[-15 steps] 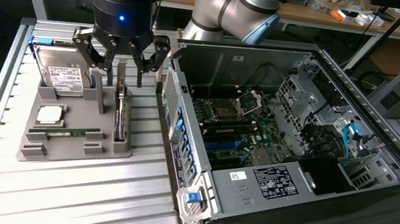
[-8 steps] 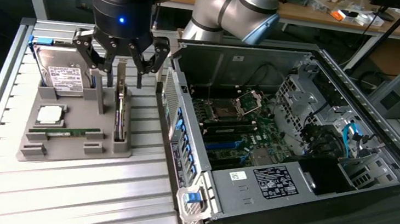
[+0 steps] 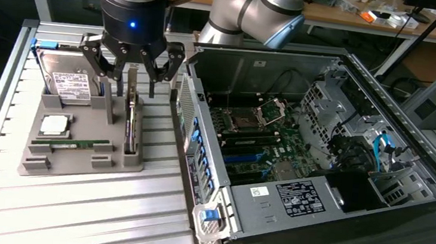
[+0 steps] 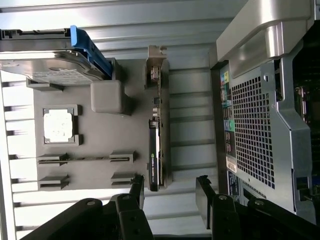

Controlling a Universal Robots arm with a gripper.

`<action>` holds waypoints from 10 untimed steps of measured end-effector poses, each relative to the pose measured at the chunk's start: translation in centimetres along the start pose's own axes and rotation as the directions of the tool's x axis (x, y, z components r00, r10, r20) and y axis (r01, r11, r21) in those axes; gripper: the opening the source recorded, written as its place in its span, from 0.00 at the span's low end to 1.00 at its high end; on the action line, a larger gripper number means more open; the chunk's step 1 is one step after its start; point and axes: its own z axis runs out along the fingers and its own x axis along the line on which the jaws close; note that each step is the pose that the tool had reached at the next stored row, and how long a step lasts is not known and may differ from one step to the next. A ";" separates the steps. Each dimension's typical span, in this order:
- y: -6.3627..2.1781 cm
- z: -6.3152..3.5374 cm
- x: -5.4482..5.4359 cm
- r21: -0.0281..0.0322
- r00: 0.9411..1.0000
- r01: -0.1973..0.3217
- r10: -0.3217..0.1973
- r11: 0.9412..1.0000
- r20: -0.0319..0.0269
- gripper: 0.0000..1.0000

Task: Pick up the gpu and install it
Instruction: 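Pick up the gpu and move the gpu toward the slot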

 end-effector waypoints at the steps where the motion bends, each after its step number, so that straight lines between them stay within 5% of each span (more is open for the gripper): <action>1: 0.00 0.05 0.0 0.000 1.000 0.000 0.000 1.000 0.000 0.54; 10: -0.02 0.44 0.0 0.000 1.000 0.000 0.000 1.000 0.000 0.54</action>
